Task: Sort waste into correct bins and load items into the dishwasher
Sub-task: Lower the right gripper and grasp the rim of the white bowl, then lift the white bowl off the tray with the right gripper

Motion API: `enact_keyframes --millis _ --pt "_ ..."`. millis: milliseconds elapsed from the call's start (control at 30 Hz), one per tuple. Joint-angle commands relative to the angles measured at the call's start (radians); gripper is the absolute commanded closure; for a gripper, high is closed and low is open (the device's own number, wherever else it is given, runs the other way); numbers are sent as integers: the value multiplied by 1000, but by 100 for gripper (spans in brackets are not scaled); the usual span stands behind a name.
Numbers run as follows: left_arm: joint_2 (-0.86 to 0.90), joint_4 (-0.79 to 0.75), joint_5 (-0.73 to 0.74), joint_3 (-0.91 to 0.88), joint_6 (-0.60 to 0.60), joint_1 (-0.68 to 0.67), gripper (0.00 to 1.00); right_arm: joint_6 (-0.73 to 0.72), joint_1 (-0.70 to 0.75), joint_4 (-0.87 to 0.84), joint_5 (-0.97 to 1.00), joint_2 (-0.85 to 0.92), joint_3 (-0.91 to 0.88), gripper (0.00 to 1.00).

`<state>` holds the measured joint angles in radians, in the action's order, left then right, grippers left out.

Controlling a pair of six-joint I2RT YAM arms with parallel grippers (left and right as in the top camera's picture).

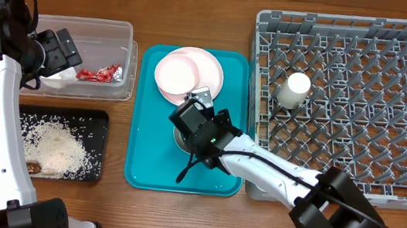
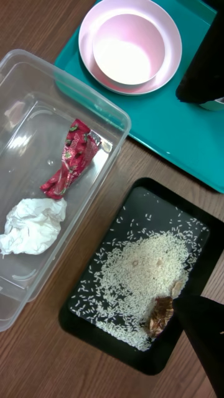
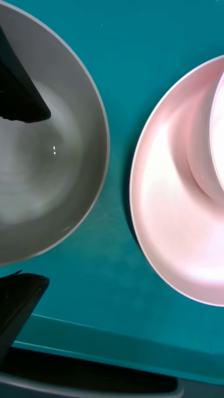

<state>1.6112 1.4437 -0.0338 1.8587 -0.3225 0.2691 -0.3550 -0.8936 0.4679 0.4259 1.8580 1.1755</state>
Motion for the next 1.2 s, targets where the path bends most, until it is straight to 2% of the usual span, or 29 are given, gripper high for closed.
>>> enact_keyframes --millis 0,267,367,467,767,833,967,1167 --pt "5 -1 7 0 -14 5 0 -14 -9 55 -56 -47 81 20" --pt "5 -1 7 0 -14 5 0 -13 -10 60 -411 -108 100 19" --pt "5 -1 7 0 -14 5 0 -13 -10 62 -517 -105 97 23" --pt "5 -1 7 0 -14 5 0 -12 -11 63 -532 -83 92 28" --pt "5 -1 7 0 -14 5 0 -5 -11 61 -475 8 50 30" --pt "5 -1 7 0 -14 5 0 -5 -11 61 -473 21 46 35" --pt "5 -1 7 0 -14 5 0 -5 -11 61 -472 24 43 55" --pt "5 -1 7 0 -14 5 0 -5 -11 65 -473 24 43 92"
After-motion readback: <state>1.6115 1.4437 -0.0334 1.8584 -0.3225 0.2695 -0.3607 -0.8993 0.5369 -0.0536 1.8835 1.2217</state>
